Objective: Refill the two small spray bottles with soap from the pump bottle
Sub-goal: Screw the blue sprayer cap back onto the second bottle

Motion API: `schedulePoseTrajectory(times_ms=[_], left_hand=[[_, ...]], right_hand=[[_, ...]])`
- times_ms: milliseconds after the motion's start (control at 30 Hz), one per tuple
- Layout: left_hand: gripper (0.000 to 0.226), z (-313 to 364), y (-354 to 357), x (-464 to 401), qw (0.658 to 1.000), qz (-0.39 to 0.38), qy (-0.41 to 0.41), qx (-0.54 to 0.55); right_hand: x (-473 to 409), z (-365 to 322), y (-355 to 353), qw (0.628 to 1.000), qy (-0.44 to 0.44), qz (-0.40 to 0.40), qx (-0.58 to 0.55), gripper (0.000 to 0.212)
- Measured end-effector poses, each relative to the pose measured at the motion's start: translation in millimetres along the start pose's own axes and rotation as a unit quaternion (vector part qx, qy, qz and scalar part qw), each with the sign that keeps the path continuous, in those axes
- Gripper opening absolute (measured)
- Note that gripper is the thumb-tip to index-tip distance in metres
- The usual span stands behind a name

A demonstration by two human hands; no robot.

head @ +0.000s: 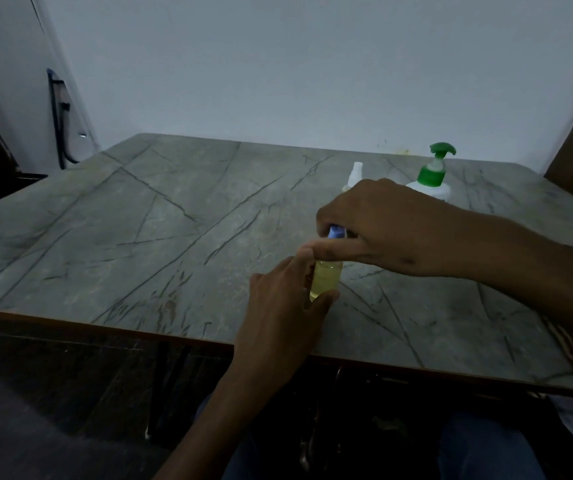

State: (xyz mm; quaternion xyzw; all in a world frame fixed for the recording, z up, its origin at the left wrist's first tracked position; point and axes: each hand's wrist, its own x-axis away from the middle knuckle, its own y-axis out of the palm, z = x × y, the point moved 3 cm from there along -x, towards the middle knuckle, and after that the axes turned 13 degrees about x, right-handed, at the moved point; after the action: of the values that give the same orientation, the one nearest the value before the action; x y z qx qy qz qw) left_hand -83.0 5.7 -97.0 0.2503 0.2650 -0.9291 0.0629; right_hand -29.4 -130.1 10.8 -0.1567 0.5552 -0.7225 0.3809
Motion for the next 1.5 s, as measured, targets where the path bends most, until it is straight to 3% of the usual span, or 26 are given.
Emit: schedulePoseTrajectory(times_ms=[100, 200, 400, 733, 1500], left_hand=[[0.037, 0, 0, -2, 1.0, -0.026, -0.017, -0.001], [0.038, -1, 1, -4, 0.998, -0.045, -0.049, 0.0], [0.038, 1, -1, -4, 0.998, -0.029, -0.052, 0.017], [0.03, -2, 1, -3, 1.0, -0.017, -0.02, 0.007], [0.031, -9, 2, -4, 0.999, -0.029, -0.016, 0.039]], right_hand=[[3, 0, -8, 0.996, -0.036, -0.036, -0.067, 0.037], [5, -1, -11, 0.994, -0.064, -0.005, -0.083, 0.032], [7, 1, -10, 0.993, -0.039, -0.079, -0.074, 0.05], [1, 2, -6, 0.994, -0.071, -0.01, -0.08, 0.013], [7, -7, 12, 0.995, 0.051, 0.023, -0.084, 0.006]])
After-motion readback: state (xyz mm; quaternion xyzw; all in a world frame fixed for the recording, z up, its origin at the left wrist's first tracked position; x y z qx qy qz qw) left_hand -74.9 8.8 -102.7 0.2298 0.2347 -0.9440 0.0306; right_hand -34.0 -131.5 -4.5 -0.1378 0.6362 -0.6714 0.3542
